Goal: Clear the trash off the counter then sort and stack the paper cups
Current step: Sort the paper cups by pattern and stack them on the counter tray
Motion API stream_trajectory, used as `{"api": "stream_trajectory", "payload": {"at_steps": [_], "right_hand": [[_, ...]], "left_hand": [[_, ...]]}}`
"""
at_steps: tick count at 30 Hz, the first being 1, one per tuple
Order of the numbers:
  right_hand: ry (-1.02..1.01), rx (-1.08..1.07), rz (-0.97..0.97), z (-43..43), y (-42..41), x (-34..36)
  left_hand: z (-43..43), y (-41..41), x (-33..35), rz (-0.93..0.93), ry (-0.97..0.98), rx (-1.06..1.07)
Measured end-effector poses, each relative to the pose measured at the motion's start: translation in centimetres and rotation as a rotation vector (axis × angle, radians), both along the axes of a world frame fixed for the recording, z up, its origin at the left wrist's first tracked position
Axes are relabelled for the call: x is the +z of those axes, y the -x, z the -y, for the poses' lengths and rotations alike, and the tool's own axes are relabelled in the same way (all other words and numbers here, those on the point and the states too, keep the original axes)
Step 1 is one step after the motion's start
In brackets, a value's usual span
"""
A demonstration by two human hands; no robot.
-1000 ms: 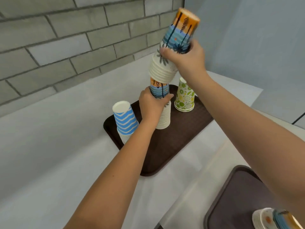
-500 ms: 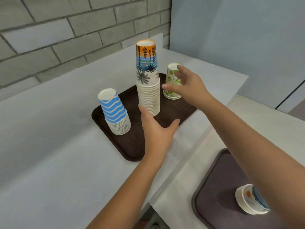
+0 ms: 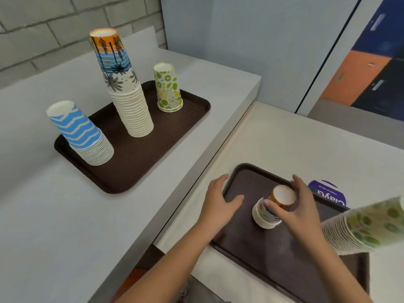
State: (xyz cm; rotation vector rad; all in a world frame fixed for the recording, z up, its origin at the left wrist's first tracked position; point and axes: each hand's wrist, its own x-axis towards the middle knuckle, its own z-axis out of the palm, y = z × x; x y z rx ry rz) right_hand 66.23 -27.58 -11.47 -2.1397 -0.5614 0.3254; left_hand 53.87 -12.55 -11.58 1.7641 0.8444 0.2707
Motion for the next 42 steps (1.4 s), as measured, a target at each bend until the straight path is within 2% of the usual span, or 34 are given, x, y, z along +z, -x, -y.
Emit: {"api": "stream_trajectory", "payload": {"at_steps": [5, 10, 17, 22, 29, 35, 39, 42], "right_hand": [[-0.025, -0.012, -0.054, 0.6, -0.4, -4.4], [-0.010, -0.008, -0.042, 0.6, -0.6, -4.9], [-0.070, -0.031, -0.035, 0.4, -0.6, -2.8], [-0.158, -0.088, -0.021, 0.5, -0.7, -0.2], [-0.413, -0.193, -0.037, 0.9, -1.3, 4.3], [-0.630, -0.287, -0.216, 0.6, -2.3, 5.8], [-0.713, -0.320, -0.342, 0.1, -2.8, 5.8], [-0.763, -0.344, -0.482, -0.6, -3.0, 5.5]], "left_hand": [[1.3, 0.1, -1.7, -0.061, 0.004, 0.025], [2.0, 0.2, -2.9, -0.105, -0.006, 0.054], [2.6, 0.1, -4.5, -0.140, -0.069, 0.017], [2.8, -0.4, -5.2, -0.170, -0.105, -0.082], [4.7, -4.3, -5.3, -0.105, -0.099, -0.259], [6.1, -7.1, -7.0, -0.080, -0.131, -0.178], [5.7, -7.0, -7.4, -0.083, -0.160, -0.181], [4.8, -6.3, -6.7, -0.071, -0.127, -0.101]]}}
